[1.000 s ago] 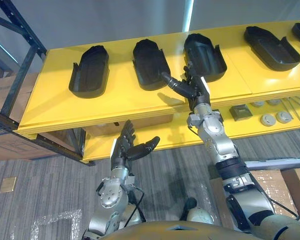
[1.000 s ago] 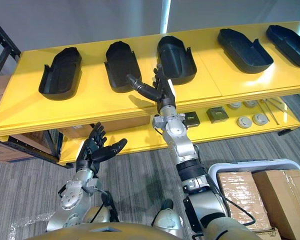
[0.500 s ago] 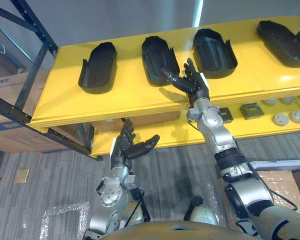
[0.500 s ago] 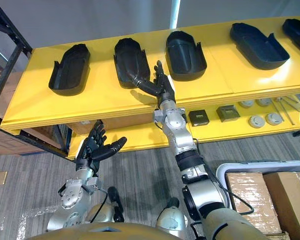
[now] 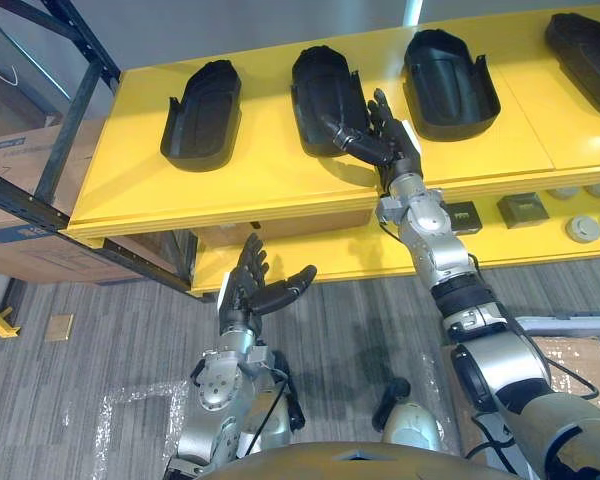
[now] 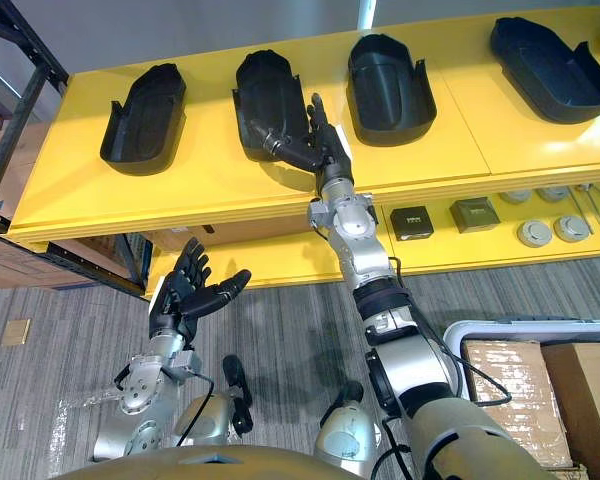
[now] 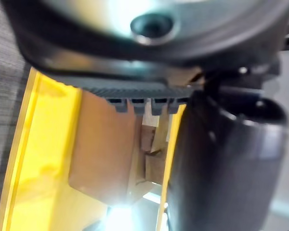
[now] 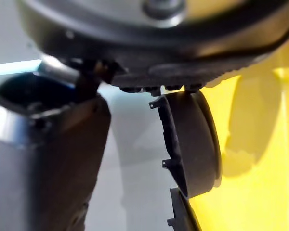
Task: Walk over and take three plastic housings, then place them on the shelf
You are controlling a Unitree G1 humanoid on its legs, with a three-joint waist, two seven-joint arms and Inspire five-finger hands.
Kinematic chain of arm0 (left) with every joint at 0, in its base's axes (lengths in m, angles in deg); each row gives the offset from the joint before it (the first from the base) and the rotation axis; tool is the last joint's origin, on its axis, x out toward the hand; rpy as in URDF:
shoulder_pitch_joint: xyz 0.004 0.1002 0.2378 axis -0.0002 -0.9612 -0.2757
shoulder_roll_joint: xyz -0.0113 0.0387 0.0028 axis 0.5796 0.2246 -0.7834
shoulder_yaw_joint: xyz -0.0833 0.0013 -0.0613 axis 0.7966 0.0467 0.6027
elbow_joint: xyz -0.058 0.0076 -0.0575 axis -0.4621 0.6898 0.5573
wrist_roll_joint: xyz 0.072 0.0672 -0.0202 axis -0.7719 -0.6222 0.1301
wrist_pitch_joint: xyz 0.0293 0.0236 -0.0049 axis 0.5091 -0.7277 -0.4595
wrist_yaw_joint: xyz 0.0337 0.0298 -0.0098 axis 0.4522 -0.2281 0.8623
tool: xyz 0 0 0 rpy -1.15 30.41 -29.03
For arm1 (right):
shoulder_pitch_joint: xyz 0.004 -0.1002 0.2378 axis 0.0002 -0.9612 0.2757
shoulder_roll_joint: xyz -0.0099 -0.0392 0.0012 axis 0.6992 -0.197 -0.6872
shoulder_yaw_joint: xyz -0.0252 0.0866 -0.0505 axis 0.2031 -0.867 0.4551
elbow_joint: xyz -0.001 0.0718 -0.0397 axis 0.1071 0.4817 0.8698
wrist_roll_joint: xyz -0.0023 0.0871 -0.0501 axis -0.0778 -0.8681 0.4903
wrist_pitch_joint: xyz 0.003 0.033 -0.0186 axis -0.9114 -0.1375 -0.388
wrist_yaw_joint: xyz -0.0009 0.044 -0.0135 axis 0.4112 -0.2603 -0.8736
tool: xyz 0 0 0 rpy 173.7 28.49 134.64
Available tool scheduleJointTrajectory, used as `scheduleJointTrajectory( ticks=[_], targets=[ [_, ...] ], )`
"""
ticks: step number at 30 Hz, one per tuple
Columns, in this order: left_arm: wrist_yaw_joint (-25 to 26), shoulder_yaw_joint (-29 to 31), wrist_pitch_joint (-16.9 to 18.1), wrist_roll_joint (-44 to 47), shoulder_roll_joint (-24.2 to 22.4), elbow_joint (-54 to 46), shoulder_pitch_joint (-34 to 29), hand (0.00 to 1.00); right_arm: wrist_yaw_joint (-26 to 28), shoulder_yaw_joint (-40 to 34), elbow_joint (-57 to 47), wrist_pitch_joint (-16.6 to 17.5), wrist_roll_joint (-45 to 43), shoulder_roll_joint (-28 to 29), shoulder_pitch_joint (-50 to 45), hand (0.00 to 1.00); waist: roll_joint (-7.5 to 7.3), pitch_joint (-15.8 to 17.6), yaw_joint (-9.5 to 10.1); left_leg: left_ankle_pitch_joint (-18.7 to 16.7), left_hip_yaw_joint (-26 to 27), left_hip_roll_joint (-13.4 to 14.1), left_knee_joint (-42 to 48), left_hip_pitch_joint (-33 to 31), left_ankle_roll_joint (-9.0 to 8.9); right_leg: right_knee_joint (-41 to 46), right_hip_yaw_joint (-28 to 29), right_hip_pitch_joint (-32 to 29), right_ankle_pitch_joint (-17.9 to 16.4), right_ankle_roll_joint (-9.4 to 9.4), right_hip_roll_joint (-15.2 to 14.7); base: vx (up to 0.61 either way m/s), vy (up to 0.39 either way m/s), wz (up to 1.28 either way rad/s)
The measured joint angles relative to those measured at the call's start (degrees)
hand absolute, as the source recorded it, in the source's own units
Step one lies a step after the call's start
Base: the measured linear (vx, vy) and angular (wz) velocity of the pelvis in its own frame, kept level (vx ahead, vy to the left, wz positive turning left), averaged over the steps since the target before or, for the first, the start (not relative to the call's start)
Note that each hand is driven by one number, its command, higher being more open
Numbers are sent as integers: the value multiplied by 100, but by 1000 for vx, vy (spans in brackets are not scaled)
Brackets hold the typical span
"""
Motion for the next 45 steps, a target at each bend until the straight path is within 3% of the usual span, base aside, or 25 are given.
scheduleJointTrajectory(
  ticks=[27,42,45],
  targets=[
    [-58,-1,34,2,5,0,169,100,986,307,-415,98,-224,-152,-84,100,-20,247,-17,-9,100,28,11,7,-17,76,106,-94,0,4,40,4,-2,-1],
    [-35,-15,121,-1,62,8,110,100,462,420,-603,198,291,-141,-336,100,-32,241,-22,-12,136,47,-62,130,-21,-283,72,145,182,55,170,3,4,-1],
    [26,-31,173,-2,70,14,110,100,330,265,-1274,205,415,-137,-676,100,-63,229,-32,-29,152,51,-103,226,-43,-517,70,301,265,74,243,27,22,-5]
  ],
)
